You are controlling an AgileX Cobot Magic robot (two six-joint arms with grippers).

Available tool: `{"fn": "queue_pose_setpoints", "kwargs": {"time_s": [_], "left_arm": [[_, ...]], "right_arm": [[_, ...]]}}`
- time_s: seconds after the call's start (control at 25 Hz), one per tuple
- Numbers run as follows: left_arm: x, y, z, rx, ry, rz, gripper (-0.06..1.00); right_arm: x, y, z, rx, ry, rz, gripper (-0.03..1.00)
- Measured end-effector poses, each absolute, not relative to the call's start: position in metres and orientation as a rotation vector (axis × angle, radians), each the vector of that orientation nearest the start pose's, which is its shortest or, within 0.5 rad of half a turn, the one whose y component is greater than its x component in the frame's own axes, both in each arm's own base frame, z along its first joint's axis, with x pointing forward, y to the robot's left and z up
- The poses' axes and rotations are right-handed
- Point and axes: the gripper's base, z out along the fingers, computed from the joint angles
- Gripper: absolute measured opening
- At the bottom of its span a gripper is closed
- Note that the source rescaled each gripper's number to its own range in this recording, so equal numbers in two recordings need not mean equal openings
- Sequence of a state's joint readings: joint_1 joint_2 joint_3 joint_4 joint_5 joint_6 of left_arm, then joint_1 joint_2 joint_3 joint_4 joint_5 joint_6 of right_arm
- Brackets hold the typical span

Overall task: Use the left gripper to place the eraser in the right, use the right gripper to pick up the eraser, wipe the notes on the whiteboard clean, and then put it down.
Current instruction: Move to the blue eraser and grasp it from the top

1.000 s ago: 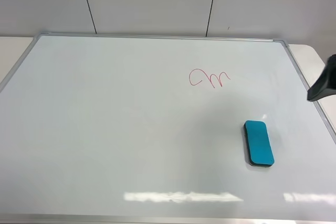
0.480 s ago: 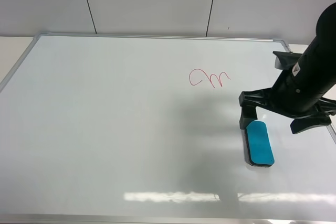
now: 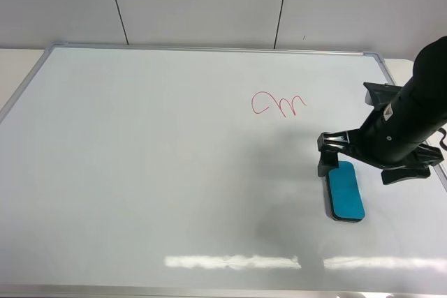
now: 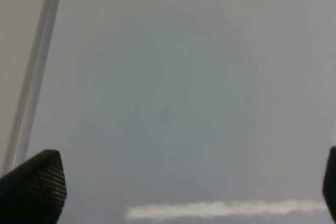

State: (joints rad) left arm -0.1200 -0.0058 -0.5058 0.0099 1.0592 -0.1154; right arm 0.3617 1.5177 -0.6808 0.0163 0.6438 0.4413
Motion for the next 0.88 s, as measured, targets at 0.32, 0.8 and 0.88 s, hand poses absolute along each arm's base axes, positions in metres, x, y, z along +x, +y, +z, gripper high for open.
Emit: {"fn": "queue_pose_setpoints", "kwargs": {"time_s": [0.32, 0.8, 0.88], "left_arm": [[-0.006, 0.002, 0.279, 0.004, 2.034, -0.136, 1.0], [-0.006, 0.002, 0.279, 0.004, 2.034, -0.136, 1.0], [-0.006, 0.002, 0.279, 0.004, 2.034, -0.136, 1.0]], "right_arm": [[0.225, 0.087, 0.14, 0.161, 3.01, 0.114, 1.0], [0.223, 0.092, 0.127, 0.133, 3.066, 0.083, 1.0], [0.223, 0.092, 0.127, 0.133, 3.066, 0.083, 1.0]]}}
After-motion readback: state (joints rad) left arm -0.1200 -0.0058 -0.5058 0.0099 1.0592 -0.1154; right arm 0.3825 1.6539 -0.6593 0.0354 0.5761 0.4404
